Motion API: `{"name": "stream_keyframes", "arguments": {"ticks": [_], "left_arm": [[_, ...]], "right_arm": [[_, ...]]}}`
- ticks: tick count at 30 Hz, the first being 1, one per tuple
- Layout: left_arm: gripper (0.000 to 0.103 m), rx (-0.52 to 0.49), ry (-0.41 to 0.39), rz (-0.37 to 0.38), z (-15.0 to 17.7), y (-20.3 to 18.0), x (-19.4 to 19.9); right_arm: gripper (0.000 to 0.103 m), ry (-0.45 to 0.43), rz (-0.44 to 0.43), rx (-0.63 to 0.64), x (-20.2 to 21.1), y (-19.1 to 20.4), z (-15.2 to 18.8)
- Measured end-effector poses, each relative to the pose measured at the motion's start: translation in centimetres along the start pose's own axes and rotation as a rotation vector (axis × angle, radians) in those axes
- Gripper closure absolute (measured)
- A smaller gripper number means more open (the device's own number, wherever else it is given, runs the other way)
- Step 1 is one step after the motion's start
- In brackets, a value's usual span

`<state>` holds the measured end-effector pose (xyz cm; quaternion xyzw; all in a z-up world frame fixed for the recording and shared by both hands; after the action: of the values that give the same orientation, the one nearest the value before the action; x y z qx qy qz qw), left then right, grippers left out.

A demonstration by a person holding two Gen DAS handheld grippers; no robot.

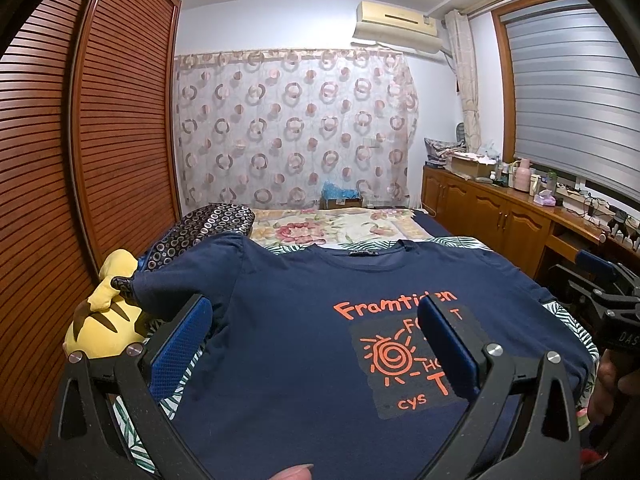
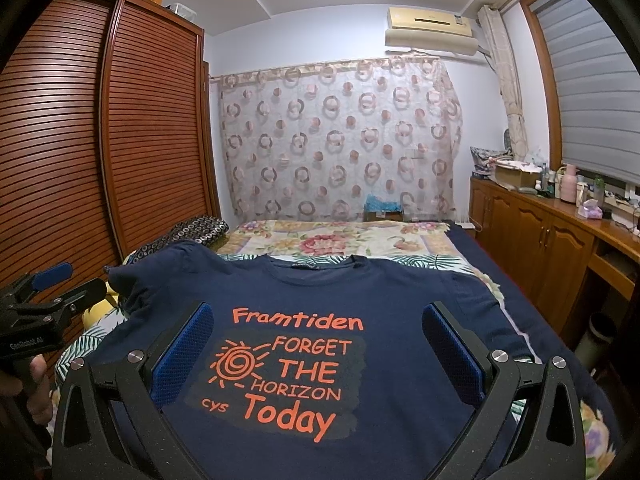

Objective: Fold small clothes

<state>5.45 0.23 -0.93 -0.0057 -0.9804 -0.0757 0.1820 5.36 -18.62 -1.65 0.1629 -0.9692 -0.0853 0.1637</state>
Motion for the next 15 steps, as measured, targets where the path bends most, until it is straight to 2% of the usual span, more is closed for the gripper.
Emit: {"name": "stream_keyframes", "arguments": {"ticks": [15], "left_arm": [[0.000,-0.003,-0.003,0.000,0.08,-0.12,0.05]], "right_arm": [[0.000,-0.001,0.001,0.000,0.00,0.09,0.01]]}}
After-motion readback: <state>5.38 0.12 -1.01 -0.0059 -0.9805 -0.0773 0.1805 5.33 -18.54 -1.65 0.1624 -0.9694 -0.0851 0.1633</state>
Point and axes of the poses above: each gripper's, at about its wrist camera, not at the fingertips, and x roughly against the way its jaws point, y to its left, z to its underside, the point moved 7 cm from there along -x, roughly the way its jaws point, and after that the axes turned 10 degrees about -x, right-handed, at the moved point
